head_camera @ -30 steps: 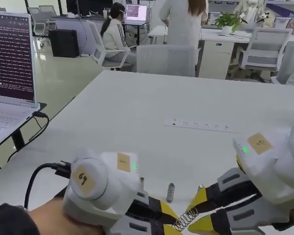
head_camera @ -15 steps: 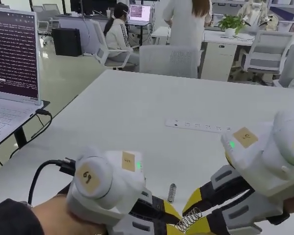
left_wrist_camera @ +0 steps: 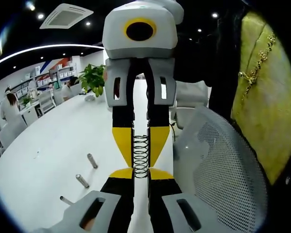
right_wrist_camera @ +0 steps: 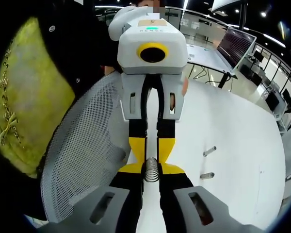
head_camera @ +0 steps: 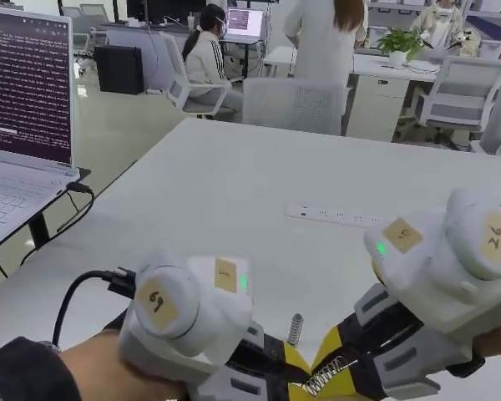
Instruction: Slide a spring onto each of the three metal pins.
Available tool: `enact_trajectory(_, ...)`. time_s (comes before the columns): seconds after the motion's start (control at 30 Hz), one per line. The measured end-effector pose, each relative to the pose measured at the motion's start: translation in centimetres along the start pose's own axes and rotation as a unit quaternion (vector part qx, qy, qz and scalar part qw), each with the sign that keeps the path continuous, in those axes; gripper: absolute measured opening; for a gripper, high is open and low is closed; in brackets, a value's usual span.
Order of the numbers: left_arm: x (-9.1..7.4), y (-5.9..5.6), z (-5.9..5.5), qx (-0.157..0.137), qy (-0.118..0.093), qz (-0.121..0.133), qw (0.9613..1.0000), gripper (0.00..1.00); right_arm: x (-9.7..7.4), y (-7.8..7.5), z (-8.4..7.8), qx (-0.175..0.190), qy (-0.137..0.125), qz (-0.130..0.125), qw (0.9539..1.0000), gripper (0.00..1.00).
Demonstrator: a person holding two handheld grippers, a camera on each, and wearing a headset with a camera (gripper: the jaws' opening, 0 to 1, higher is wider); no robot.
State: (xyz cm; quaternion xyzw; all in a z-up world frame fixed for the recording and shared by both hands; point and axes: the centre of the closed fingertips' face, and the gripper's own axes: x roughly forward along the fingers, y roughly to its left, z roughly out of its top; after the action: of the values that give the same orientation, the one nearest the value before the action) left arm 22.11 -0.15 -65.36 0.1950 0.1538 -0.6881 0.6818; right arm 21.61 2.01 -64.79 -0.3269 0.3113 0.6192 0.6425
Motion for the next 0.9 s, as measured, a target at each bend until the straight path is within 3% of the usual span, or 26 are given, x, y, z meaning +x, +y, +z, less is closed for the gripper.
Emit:
enact_trajectory(0.4, -0.4, 0.7, 0.3, -0.012, -0.022, 0.019, 0.9995, 0.03, 0.0, -0.7, 0.5, -0.012, 0.029, 0.007, 0.9995, 0.08)
enact_trajectory(0.6, -0.5, 0.6, -0.1, -0.027, -0.019, 0.021, 0.9992, 0.11, -0.1, -1.1, 0.8, -0.014, 0.031, 0.006, 0.9994, 0.08)
enact_trajectory(0.73, -1.1, 1.2, -0.2, -0.047, -0.028, 0.031, 0.9980, 0.17, -0.2, -1.3, 0.7, -0.015, 0.037, 0.005, 0.9992, 0.08)
enact_trajectory(0.9, -1.7, 1.5, -0.8, -0.057, -0.024, 0.042, 0.9972, 0.24, -0.3, -1.7, 0.5, -0.015, 0.044, 0.002, 0.9989, 0.08)
